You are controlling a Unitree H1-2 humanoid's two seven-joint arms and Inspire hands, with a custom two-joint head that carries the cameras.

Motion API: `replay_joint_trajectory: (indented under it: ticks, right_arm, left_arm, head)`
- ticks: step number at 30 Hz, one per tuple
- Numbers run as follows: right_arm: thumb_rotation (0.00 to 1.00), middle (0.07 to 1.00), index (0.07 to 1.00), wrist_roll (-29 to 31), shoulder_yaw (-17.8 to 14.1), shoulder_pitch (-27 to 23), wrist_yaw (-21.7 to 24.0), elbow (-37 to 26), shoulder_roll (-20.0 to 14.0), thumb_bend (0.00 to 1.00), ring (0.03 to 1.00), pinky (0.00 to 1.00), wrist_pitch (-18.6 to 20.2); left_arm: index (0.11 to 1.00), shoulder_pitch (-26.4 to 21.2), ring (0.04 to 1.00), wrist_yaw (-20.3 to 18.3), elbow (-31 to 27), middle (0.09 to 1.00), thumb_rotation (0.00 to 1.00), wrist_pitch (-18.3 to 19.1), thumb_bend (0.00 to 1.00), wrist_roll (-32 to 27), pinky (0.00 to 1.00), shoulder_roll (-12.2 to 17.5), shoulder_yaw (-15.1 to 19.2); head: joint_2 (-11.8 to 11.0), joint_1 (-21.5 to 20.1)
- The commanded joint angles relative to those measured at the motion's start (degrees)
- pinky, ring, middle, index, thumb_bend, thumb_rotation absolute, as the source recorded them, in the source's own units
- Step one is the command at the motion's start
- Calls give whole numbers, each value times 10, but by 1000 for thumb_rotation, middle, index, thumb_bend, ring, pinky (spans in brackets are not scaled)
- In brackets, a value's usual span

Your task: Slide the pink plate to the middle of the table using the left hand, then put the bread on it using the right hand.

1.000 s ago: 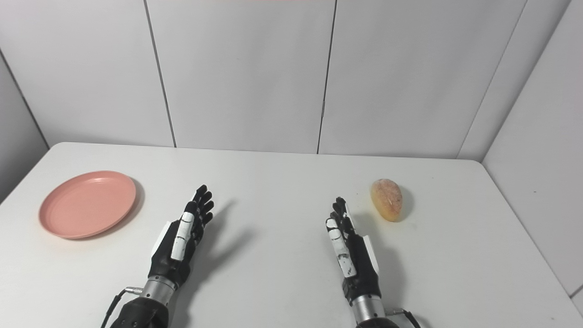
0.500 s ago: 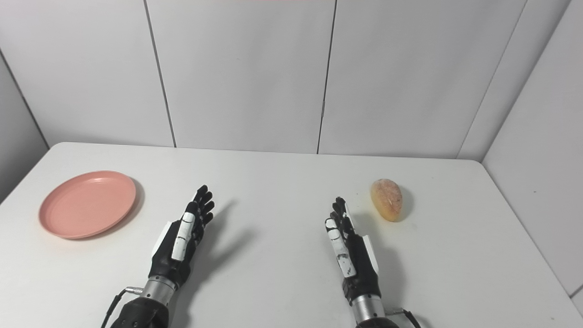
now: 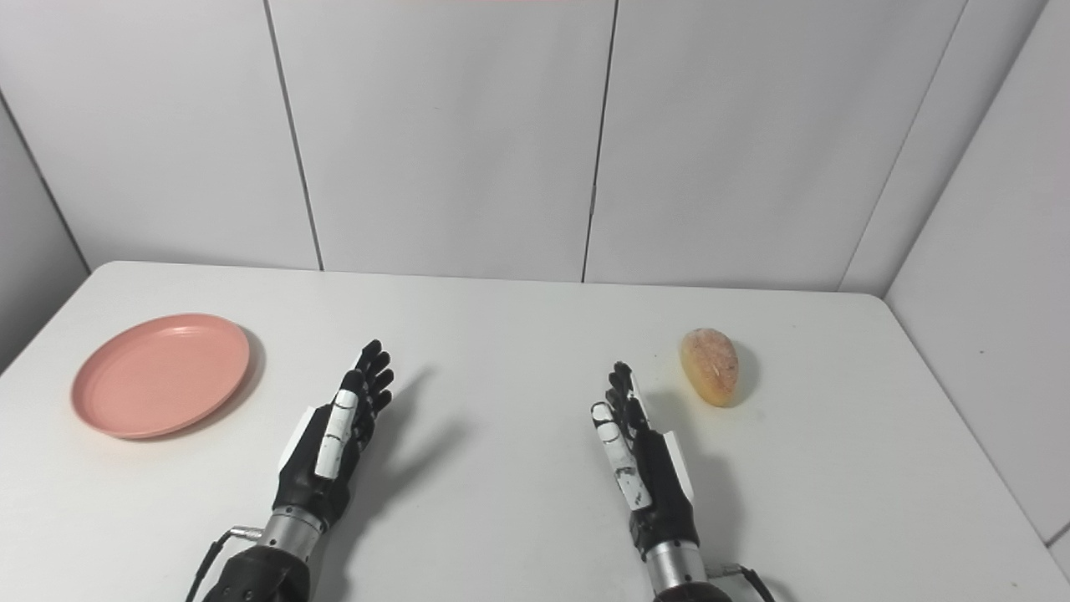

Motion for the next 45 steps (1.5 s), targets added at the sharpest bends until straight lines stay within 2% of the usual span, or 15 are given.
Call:
replay_joint_trajectory:
  ticks: [1, 15, 18, 19, 20, 21, 22, 23, 24, 25, 26, 29, 30, 36, 45]
  right_arm:
    - [883, 1000, 1000, -5, 1, -20, 0, -12, -2, 614, 1000, 1000, -27]
    - [887, 1000, 1000, -4, -2, -18, 2, -12, -1, 589, 1000, 1000, -29]
    - [882, 1000, 1000, -2, -4, -16, 4, -10, -3, 607, 1000, 1000, -32]
    - [881, 1000, 1000, 0, -4, -16, 5, -10, -4, 609, 1000, 1000, -33]
    - [880, 1000, 1000, 12, -7, -13, 12, -10, -7, 611, 1000, 1000, -32]
    - [862, 1000, 1000, 22, -9, -12, 18, -11, -9, 632, 1000, 1000, -30]
    - [856, 1000, 1000, 33, -13, -9, 24, -9, -13, 639, 1000, 1000, -32]
    - [848, 1000, 1000, 40, -16, -8, 29, -8, -17, 648, 1000, 1000, -34]
    - [843, 1000, 1000, 46, -19, -5, 33, -6, -22, 653, 1000, 1000, -39]
    - [845, 1000, 1000, 50, -22, -4, 36, -4, -26, 638, 1000, 1000, -42]
    - [846, 1000, 1000, 53, -25, -2, 39, -1, -31, 633, 1000, 1000, -49]
    - [867, 1000, 1000, 61, -32, 0, 48, 5, -42, 604, 1000, 1000, -60]
    - [870, 1000, 1000, 69, -34, -2, 54, 11, -46, 602, 1000, 1000, -64]
    - [876, 1000, 1000, 97, -40, -6, 80, 35, -62, 586, 1000, 1000, -80]
    - [884, 1000, 1000, 91, -46, -2, 74, 30, -64, 531, 1000, 1000, -81]
  left_arm:
    - [1000, 14, 1000, -2, 9, 1000, 1000, -4, 737, 1, 1000, 1, -1]
    - [1000, 14, 1000, 0, 10, 1000, 1000, -6, 728, 3, 1000, 0, -1]
    - [1000, 14, 1000, -1, 14, 1000, 1000, -12, 746, 5, 1000, -2, -4]
    - [1000, 14, 1000, 0, 16, 1000, 1000, -14, 747, 6, 1000, -2, -5]
    - [1000, 15, 1000, 3, 19, 1000, 1000, -19, 747, 10, 1000, -6, -7]
    - [1000, 15, 1000, 5, 21, 1000, 1000, -22, 740, 14, 1000, -8, -9]
    - [1000, 15, 1000, 7, 28, 1000, 1000, -29, 737, 17, 1000, -13, -11]
    - [1000, 15, 1000, 9, 34, 1000, 1000, -34, 732, 20, 1000, -16, -12]
    - [1000, 15, 1000, 13, 42, 1000, 1000, -39, 730, 26, 1000, -21, -14]
    - [1000, 14, 1000, 17, 48, 1000, 1000, -43, 730, 30, 1000, -25, -16]
    - [1000, 13, 1000, 22, 55, 1000, 1000, -47, 731, 36, 1000, -30, -17]
    - [1000, 12, 1000, 37, 64, 1000, 1000, -53, 739, 52, 1000, -44, -23]
    - [1000, 11, 1000, 40, 68, 1000, 1000, -56, 739, 56, 1000, -48, -25]
    - [1000, 0, 1000, 54, 104, 1000, 1000, -86, 721, 75, 1000, -60, -36]
    - [1000, -9, 1000, 56, 132, 1000, 1000, -105, 729, 82, 1000, -63, -40]
  head:
    - [1, 0]
    - [-2, 7]
    - [-14, 44]
    - [-14, 44]
    - [-25, 81]
    - [-25, 81]
    - [-36, 115]
    - [-38, 121]
    - [-49, 152]
    - [-49, 152]
    - [-56, 177]
    - [-66, 200]
    - [-75, 220]
    - [-95, 258]
    - [-108, 260]
